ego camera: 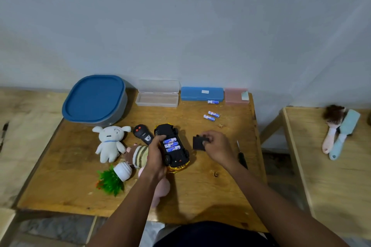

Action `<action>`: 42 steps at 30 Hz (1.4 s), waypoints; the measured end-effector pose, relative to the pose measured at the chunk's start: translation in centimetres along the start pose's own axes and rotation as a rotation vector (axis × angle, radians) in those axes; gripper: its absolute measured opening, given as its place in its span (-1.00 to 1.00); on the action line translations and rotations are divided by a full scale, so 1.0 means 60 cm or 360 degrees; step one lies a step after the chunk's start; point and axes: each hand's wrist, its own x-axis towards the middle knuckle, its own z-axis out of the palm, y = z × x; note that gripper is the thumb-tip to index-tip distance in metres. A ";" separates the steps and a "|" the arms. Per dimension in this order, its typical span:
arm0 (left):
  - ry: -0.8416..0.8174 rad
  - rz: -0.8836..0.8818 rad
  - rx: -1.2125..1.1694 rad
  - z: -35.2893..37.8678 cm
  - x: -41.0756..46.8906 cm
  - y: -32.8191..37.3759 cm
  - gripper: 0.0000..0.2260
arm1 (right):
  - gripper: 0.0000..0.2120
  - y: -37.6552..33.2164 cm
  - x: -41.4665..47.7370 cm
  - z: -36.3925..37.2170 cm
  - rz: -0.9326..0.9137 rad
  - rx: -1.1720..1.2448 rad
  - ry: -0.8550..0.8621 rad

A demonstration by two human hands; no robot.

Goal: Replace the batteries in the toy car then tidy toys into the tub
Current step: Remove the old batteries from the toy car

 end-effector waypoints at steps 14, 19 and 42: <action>0.0018 -0.0181 0.0172 -0.010 -0.017 -0.028 -0.73 | -0.78 0.053 -0.019 0.032 -0.0018 -0.0728 0.0117; -0.0035 -0.0191 0.0141 -0.004 -0.024 -0.035 -0.72 | -0.78 0.074 -0.020 0.019 0.0008 -0.0792 0.0185; -0.0035 -0.0073 0.0156 0.026 -0.047 -0.084 -0.66 | -0.90 -0.002 -0.102 0.006 -0.0324 -0.0188 0.0251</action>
